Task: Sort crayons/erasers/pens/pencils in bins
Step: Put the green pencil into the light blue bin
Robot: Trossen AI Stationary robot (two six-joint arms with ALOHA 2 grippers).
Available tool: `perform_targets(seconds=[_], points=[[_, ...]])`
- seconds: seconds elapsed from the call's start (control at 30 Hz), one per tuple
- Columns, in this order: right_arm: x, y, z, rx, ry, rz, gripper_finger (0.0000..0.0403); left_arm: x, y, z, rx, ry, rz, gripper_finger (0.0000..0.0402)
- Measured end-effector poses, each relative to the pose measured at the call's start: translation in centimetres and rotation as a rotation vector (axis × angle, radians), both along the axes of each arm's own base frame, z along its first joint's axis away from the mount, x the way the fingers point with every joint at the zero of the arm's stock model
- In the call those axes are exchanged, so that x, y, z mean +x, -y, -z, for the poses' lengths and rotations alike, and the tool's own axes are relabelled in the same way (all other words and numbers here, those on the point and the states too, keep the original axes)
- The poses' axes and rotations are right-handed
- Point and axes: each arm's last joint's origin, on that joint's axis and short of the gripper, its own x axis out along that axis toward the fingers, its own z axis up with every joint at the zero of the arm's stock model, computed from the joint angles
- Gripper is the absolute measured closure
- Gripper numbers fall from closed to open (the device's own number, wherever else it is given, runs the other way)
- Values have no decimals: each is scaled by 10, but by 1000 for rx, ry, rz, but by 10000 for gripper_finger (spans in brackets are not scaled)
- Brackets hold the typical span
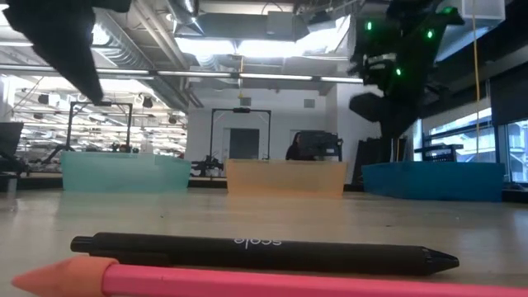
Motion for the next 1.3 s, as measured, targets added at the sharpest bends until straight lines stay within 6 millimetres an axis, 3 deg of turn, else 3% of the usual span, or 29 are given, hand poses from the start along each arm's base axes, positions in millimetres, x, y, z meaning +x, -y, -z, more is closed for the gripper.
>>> perform_targets(seconds=[0.3,0.53,0.83,1.03,1.3], points=[[25,-55,-31,-98,189,-227,289,-12,10,1,-81,-9,-82,308],[42,-107,-49,-96,381,-501,289,-25,27,2,-135,-2,-77,308],[43,-169,-62,-79,551,-889,289,-50,62,3,-229,52,5,308],[39,-189,-69,-106,601,-1007,289,-61,91,14,-340,33,84,308],[36,-194,-70,-102,596,-1048,289,-70,112,39,-410,-90,16,308]])
